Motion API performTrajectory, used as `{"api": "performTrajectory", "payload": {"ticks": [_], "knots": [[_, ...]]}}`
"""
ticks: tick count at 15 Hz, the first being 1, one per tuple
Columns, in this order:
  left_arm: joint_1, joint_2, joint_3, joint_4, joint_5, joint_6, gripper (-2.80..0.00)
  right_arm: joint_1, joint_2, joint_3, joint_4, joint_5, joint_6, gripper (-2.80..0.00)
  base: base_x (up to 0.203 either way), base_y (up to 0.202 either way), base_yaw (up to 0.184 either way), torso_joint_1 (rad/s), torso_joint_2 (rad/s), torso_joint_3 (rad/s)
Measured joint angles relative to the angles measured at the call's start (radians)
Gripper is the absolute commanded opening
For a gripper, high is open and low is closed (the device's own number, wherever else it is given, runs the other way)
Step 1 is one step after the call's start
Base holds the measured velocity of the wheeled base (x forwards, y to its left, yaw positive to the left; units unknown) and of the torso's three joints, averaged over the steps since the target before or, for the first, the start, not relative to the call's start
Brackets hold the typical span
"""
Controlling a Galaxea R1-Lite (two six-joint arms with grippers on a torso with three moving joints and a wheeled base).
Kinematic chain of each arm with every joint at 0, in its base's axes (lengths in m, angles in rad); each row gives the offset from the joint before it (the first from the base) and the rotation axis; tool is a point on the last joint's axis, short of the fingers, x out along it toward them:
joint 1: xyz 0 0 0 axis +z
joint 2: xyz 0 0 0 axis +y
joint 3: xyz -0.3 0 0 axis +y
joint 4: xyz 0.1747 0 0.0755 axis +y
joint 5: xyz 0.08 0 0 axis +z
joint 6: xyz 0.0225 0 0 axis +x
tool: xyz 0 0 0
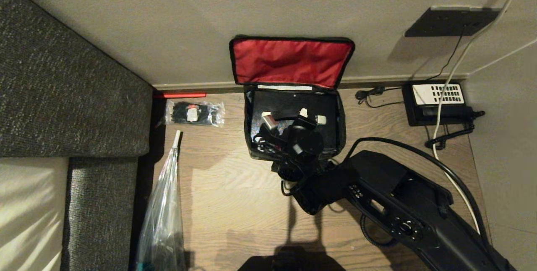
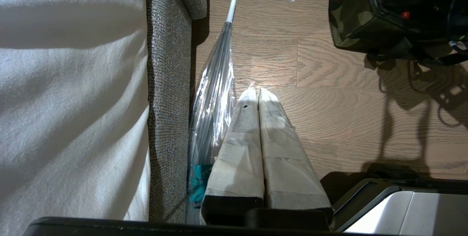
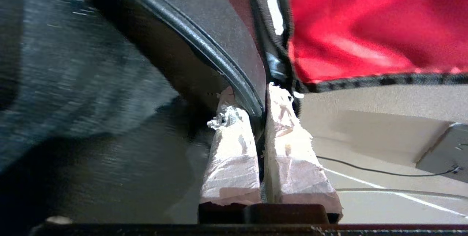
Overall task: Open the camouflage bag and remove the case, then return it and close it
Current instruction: Grip the handle, then lift the black box
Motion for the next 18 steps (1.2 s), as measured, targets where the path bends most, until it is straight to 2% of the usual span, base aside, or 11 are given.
{"api": "performTrajectory", "payload": {"ticks": [6,18], "knots": [[0.0,0.0,0.0,0.0,-0.001,0.001,-2.8,0.05,-0.051,0.067,0.003,-0.023,0.027,-2.8,0.0,0.0,0.0,0.0,0.0,0.0],[0.0,0.0,0.0,0.0,-0.001,0.001,-2.8,0.072,-0.101,0.084,-0.004,-0.024,0.027,-2.8,0.0,0.0,0.0,0.0,0.0,0.0]]}}
